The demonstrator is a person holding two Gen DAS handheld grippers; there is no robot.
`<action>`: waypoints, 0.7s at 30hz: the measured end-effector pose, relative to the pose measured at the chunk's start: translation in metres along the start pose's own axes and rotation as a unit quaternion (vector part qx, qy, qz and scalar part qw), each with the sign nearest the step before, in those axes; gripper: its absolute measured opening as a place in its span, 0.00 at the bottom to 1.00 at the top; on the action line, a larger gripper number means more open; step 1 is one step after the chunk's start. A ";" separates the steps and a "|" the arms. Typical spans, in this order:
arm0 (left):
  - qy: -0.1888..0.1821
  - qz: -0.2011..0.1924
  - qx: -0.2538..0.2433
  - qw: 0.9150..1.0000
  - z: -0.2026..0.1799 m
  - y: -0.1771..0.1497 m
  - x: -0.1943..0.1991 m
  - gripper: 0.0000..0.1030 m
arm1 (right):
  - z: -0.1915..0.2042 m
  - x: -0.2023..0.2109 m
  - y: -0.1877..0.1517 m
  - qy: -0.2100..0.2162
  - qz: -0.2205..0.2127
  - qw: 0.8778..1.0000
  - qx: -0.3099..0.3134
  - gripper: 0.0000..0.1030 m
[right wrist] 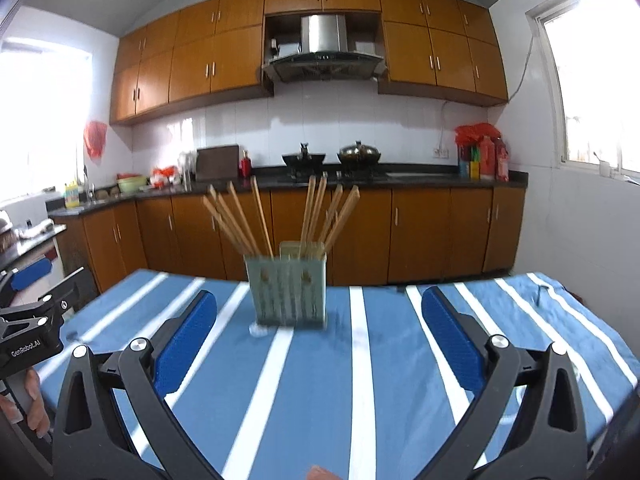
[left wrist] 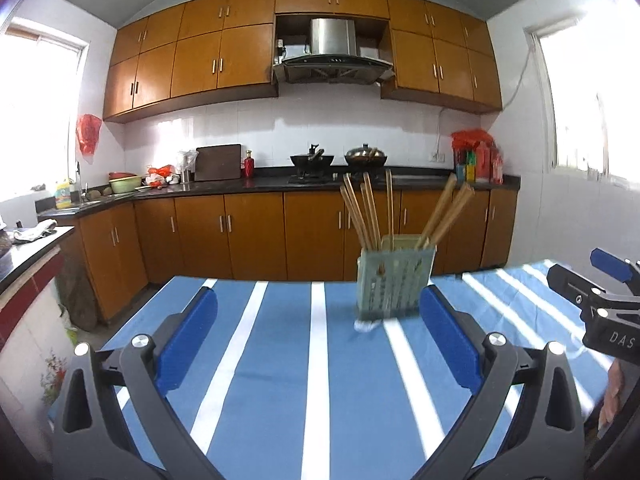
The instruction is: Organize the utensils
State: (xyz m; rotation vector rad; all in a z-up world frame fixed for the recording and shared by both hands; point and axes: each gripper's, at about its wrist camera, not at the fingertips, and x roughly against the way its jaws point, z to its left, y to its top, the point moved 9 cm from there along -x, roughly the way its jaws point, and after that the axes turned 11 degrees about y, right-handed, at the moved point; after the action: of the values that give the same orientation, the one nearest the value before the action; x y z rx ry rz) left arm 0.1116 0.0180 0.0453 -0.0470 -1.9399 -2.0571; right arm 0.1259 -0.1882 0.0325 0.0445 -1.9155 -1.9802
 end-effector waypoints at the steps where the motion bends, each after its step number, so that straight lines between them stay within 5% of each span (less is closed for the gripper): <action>1: -0.001 0.006 -0.005 1.000 -0.002 -0.007 0.001 0.96 | 0.001 0.000 -0.011 0.000 0.010 1.000 -0.002 0.98; 11: -0.008 0.051 -0.009 0.999 -0.008 -0.067 0.012 0.96 | 0.002 0.017 -0.071 -0.015 0.049 0.999 0.006 0.98; 21: -0.005 0.065 -0.012 0.998 -0.013 -0.084 0.011 0.96 | -0.005 0.019 -0.091 -0.020 0.065 0.997 -0.027 0.98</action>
State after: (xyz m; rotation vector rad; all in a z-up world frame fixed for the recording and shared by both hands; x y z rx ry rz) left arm 0.0825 0.0056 -0.0344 -0.1848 -1.8656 -1.9998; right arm 0.0872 -0.1990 -0.0513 -0.1331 -1.8395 -1.9581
